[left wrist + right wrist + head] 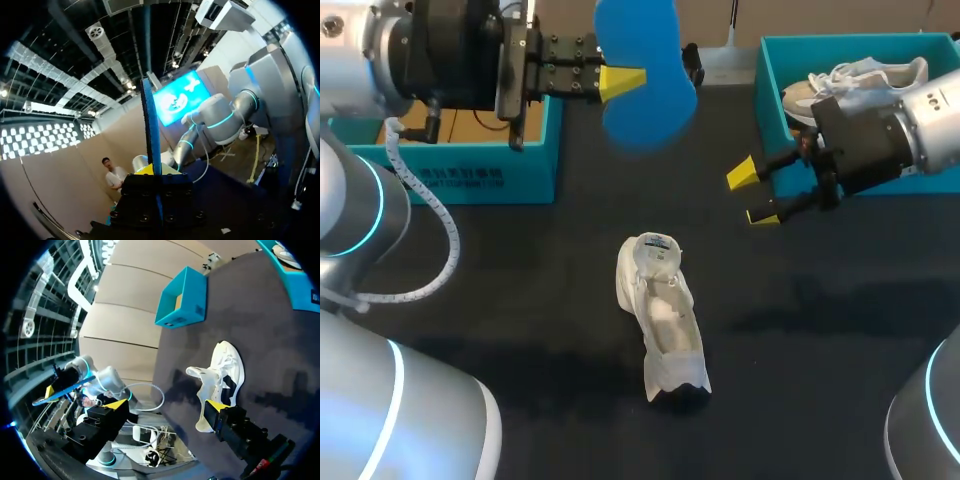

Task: Take the shoe out of the shoebox, open the shoe tongue, remove and reinsert the insole, then place the shoe into the shoebox

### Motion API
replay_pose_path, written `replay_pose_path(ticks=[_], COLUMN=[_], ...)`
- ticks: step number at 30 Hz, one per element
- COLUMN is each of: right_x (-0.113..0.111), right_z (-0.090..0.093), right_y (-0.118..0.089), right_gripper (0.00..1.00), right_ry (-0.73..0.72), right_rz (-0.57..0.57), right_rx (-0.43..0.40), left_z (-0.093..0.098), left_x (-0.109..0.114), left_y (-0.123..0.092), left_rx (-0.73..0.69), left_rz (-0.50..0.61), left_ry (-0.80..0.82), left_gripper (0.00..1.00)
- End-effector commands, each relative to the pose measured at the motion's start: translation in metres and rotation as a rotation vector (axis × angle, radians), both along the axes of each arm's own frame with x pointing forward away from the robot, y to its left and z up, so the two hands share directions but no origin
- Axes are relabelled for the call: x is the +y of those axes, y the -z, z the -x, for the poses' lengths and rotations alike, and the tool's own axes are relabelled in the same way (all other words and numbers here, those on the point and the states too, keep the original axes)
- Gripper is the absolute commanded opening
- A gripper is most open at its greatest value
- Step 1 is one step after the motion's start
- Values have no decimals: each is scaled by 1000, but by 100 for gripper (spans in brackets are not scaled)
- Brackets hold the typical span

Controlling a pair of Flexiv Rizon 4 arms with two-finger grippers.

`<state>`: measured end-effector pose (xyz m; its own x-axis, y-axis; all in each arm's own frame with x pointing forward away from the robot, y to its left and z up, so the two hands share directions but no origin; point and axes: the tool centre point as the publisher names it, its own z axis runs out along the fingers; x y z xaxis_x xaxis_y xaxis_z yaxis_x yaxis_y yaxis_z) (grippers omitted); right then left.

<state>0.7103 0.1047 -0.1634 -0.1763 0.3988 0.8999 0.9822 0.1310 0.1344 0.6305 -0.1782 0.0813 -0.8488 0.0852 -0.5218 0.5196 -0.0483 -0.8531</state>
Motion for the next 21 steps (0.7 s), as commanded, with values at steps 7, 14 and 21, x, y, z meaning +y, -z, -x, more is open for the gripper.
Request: replay_pose_path(ticks=[7,14,21], right_x=[2,6,6], right_z=[-3,-3,-3], right_y=[-9,-21,-22], right_gripper=[100,100,100], right_ry=[-12,-40,-39], right_rz=[-42,-100,-109], right_rx=[4,5,7], left_z=[1,-20,-24], left_x=[10,6,5], left_y=[1,37,45], left_rx=[-603,-839,-914], left_rz=[109,109,115], left_ry=[-20,-71,-93], left_gripper=[0,0,0])
